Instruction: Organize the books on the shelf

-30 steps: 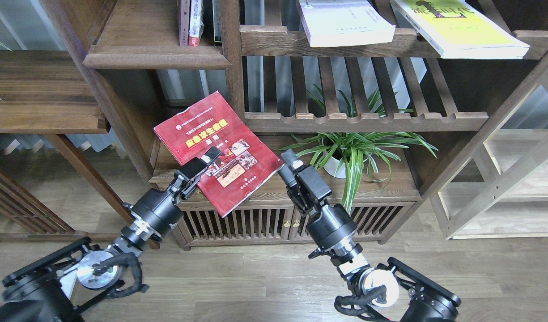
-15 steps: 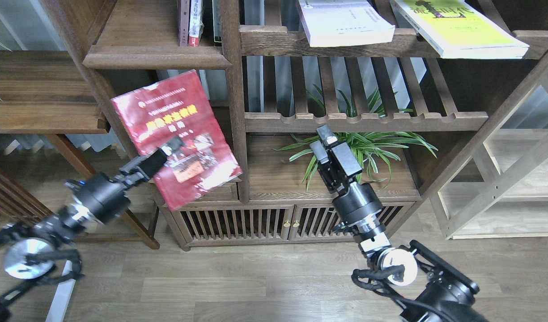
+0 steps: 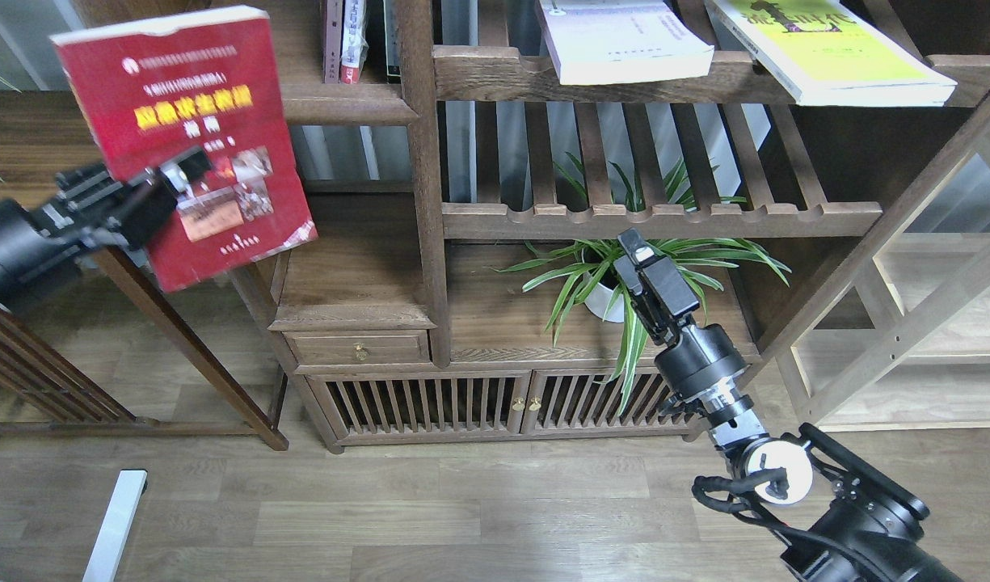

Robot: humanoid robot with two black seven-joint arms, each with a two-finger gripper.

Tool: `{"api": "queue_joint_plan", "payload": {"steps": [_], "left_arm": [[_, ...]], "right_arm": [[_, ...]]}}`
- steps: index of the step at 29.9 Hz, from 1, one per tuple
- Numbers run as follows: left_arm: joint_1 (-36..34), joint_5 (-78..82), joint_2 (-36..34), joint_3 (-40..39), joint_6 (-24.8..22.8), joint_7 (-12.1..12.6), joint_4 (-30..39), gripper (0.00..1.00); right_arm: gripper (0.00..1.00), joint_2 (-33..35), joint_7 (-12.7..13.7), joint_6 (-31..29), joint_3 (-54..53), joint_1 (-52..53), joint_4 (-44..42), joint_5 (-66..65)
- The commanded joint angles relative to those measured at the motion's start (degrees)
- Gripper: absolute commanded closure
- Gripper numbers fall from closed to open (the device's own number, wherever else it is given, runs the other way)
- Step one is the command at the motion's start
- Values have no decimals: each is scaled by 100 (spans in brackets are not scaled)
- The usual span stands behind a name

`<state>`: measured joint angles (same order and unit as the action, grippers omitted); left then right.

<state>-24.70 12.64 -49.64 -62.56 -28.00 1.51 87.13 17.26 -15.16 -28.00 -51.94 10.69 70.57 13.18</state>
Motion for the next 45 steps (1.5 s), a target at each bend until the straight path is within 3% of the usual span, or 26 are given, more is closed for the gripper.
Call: {"api": "queue_joint_plan", "payload": {"steps": [1, 3, 5, 16, 25, 45], "left_arm": [[-18, 10, 129, -590, 0, 884, -91, 99], [-18, 19, 252, -757, 0, 1149, -108, 99], [-26, 27, 288, -889, 0, 1264, -109, 100], [-158, 36, 761, -1294, 0, 1369, -258, 100], [-606, 554, 1404, -1558, 0, 1378, -276, 100], [-615, 634, 1465, -2120, 0, 1221, -513, 100]], "right_arm": [[15, 23, 5, 0, -1, -14, 0, 1], [15, 14, 5, 0, 25, -5, -9, 1], [15, -3, 22, 0, 69, 3, -26, 1], [15, -30, 101, 0, 105, -58, -61, -35], [15, 6, 101, 0, 87, -58, -70, -43], [10, -21, 101, 0, 8, -76, -290, -35]]}}
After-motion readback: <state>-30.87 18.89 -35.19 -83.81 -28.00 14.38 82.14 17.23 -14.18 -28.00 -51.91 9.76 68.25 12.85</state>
